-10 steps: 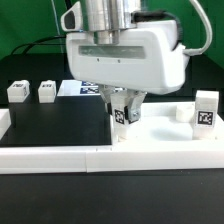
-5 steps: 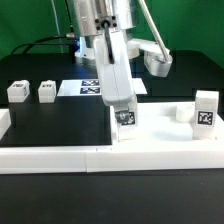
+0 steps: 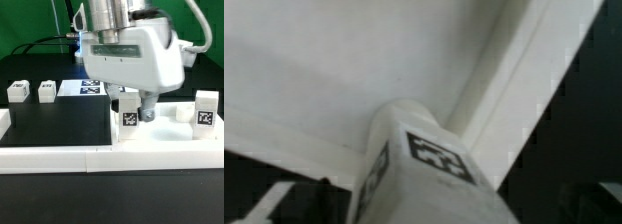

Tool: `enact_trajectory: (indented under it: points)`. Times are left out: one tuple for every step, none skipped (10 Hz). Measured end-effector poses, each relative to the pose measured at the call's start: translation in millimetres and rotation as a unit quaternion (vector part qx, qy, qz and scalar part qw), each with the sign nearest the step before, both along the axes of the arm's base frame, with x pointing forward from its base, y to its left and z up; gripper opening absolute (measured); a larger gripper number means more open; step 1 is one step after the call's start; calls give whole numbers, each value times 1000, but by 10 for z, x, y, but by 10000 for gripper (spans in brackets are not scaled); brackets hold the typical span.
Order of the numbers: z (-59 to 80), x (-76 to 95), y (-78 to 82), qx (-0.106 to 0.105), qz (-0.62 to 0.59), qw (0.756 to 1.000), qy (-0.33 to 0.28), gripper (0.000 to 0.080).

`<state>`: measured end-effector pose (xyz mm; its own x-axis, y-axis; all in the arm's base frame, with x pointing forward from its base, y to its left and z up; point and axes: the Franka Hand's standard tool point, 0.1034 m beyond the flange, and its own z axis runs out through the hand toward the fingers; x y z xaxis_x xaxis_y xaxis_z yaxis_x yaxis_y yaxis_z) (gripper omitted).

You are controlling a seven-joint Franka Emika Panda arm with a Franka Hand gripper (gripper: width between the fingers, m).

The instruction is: Assemble square table

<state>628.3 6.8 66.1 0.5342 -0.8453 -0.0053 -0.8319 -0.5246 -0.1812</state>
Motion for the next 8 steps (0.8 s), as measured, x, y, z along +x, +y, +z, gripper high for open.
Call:
enact_trajectory:
  points:
    - [-2, -1, -9, -11, 58, 998, -5, 646]
    - [-4, -2, -10, -16, 94, 995, -9, 646]
    - [-6, -4, -22, -34, 190, 981, -16, 649]
    - [14, 20, -13, -56, 286, 956, -22, 649]
    - [48, 62, -3, -62, 330, 942, -28, 649]
    - [32, 49, -3, -54, 289, 955, -25, 525]
    - [30, 48, -4, -55, 291, 955, -24, 387]
    - [29, 45, -11, -54, 284, 957, -24, 387]
